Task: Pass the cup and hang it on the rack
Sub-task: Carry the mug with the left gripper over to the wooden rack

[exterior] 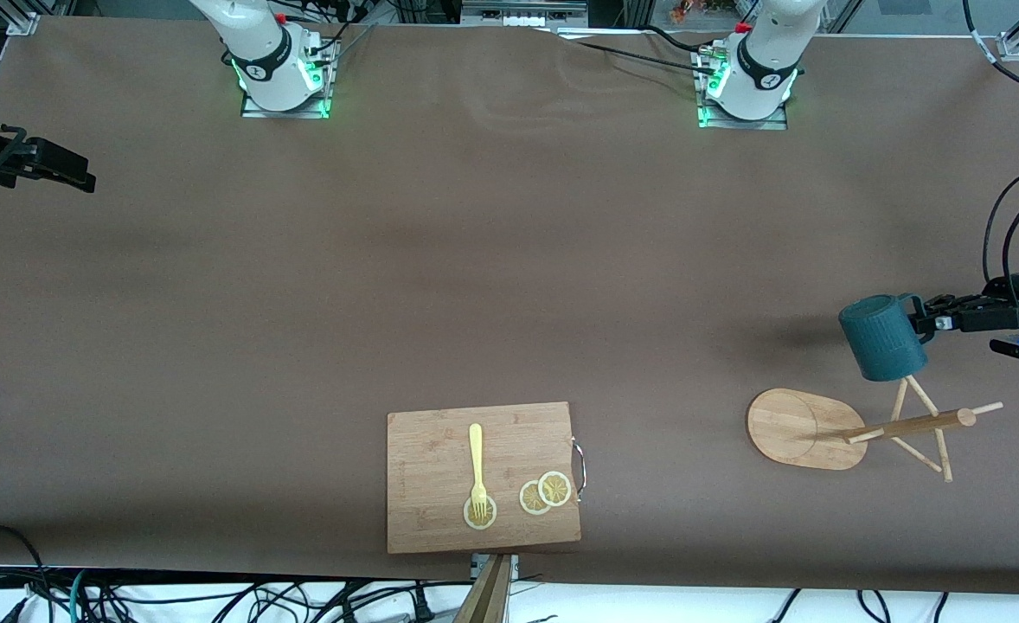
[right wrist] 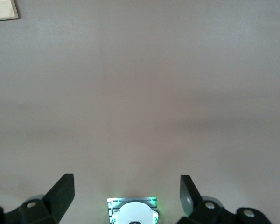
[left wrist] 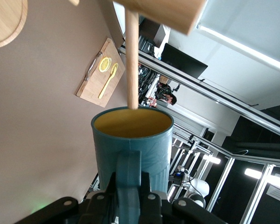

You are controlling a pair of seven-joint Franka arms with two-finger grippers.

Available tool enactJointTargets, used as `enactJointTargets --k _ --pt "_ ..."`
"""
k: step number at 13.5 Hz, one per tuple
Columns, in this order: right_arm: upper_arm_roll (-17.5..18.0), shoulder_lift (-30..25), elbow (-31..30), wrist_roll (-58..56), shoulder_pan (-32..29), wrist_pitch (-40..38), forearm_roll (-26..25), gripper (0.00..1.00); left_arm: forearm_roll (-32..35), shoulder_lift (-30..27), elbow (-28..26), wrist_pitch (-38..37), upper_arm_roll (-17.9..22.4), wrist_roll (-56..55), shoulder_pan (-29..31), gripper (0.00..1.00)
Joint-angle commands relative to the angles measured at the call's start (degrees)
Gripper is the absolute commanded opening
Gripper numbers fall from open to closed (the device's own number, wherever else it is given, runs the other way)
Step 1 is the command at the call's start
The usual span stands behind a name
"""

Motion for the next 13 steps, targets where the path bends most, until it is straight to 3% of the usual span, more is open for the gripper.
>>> enactJointTargets --k 1,4,7,13 --pt "-0.6 -1.5 -1.6 -1.3 -0.1 0.9 -0.2 1.00 -0.5 3.9 5.8 -0.4 -0.1 -5.3 -0.2 0.00" --pt "-0.4 -1.0 -0.9 -1.2 0.2 0.9 -0.5 1.00 0.6 5.2 7.8 -0.5 0.0 -6.3 0.3 0.00" --pt "-0.5 -0.6 -0.9 -1.2 -0.1 0.9 -0.7 1.00 1.2 10.2 13.0 0.1 0.6 -6.4 0.2 0.00" --pt "-0.5 -0.6 -0.9 -1.2 -0.1 0.9 -1.1 1.00 1.2 12.7 14.1 0.7 0.7 -3.1 0.4 0.00"
